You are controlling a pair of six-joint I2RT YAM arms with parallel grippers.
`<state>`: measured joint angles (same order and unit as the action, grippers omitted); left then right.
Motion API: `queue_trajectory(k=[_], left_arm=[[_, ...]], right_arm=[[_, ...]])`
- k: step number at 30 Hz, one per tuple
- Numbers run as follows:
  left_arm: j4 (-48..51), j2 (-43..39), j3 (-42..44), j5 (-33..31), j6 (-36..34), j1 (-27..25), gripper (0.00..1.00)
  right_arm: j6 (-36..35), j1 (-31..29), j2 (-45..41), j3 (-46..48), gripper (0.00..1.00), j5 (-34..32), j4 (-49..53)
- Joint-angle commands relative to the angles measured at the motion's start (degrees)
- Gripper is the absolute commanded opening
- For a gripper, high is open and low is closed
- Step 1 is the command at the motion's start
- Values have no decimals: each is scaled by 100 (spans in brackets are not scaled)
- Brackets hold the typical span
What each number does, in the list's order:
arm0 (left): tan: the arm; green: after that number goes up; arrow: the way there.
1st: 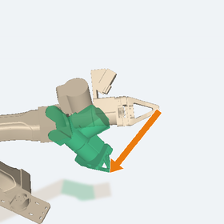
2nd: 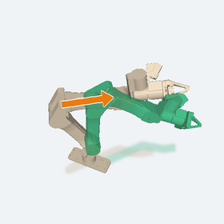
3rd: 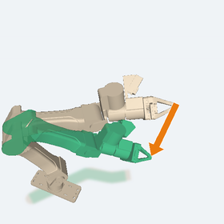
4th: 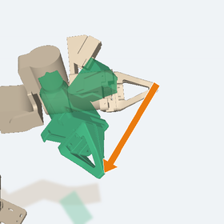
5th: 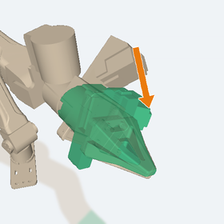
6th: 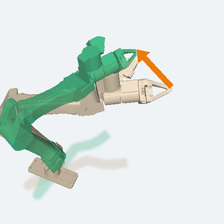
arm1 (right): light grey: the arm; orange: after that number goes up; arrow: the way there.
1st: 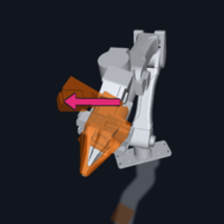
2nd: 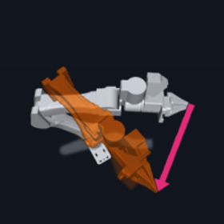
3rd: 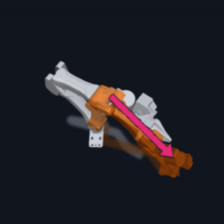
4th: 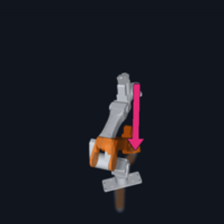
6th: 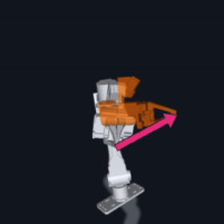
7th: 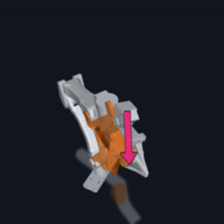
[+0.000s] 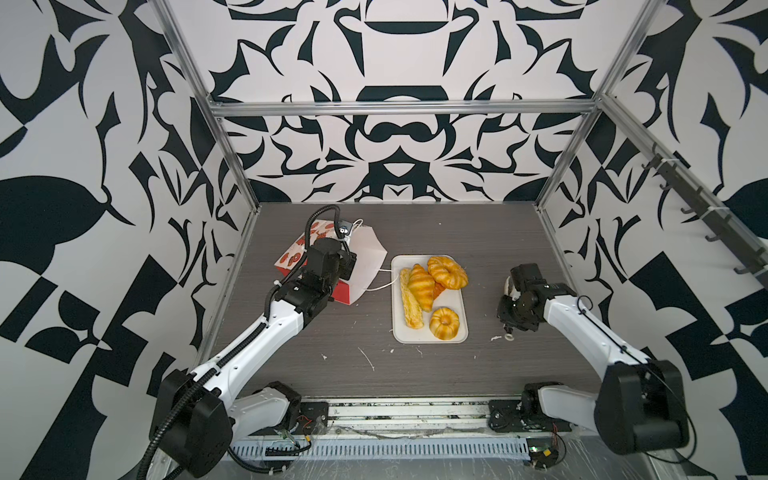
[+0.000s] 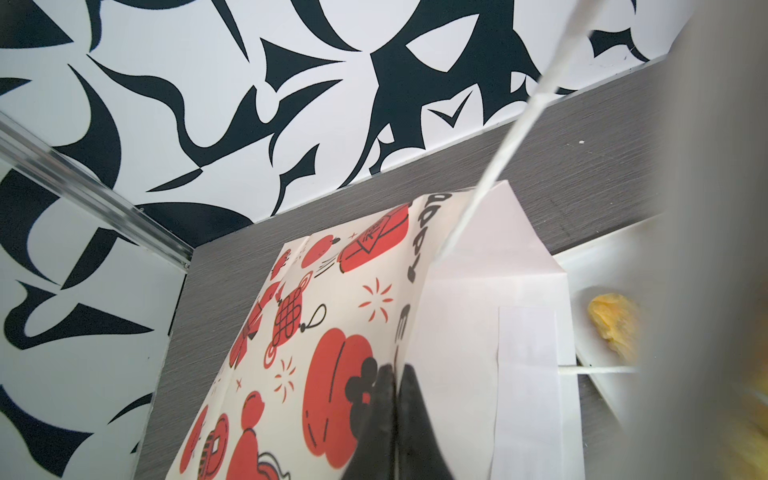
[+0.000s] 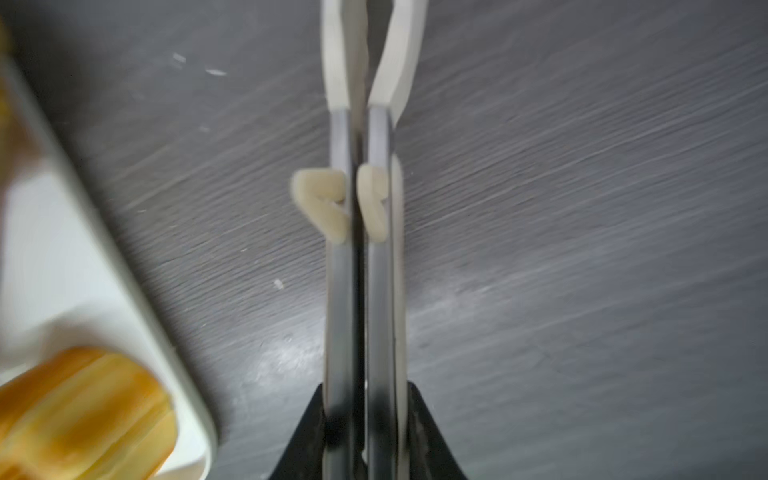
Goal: Take the fake bread out of the paper bag
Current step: 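Lift the tongs off the tray and set them on the table, right gripper, then stand the paper bag upright beside the tray with the left gripper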
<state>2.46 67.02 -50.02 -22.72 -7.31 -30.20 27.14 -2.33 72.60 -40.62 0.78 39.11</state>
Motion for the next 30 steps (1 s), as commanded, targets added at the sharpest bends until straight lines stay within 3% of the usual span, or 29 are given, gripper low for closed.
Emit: queue_trajectory(k=[1,3,6,9,19,30], left_arm=[[-90,-142,98,-61,27,-26,0],[-88,-163,89,-65,19,-21,0],[-88,-173,80,-64,19,-21,0],[-96,-175,87,-42,28,-21,0],[131,-344,-273,122,146,-13,0],[604,-138,-1367,268,397,-17,0]], right_arm=[[-34,192,336,159,30,268,-504],[-57,233,450,167,33,290,-535],[-22,301,531,142,54,276,-493],[23,310,519,125,62,240,-482],[83,312,-232,-122,62,362,-167],[127,320,-966,-404,61,569,144]])
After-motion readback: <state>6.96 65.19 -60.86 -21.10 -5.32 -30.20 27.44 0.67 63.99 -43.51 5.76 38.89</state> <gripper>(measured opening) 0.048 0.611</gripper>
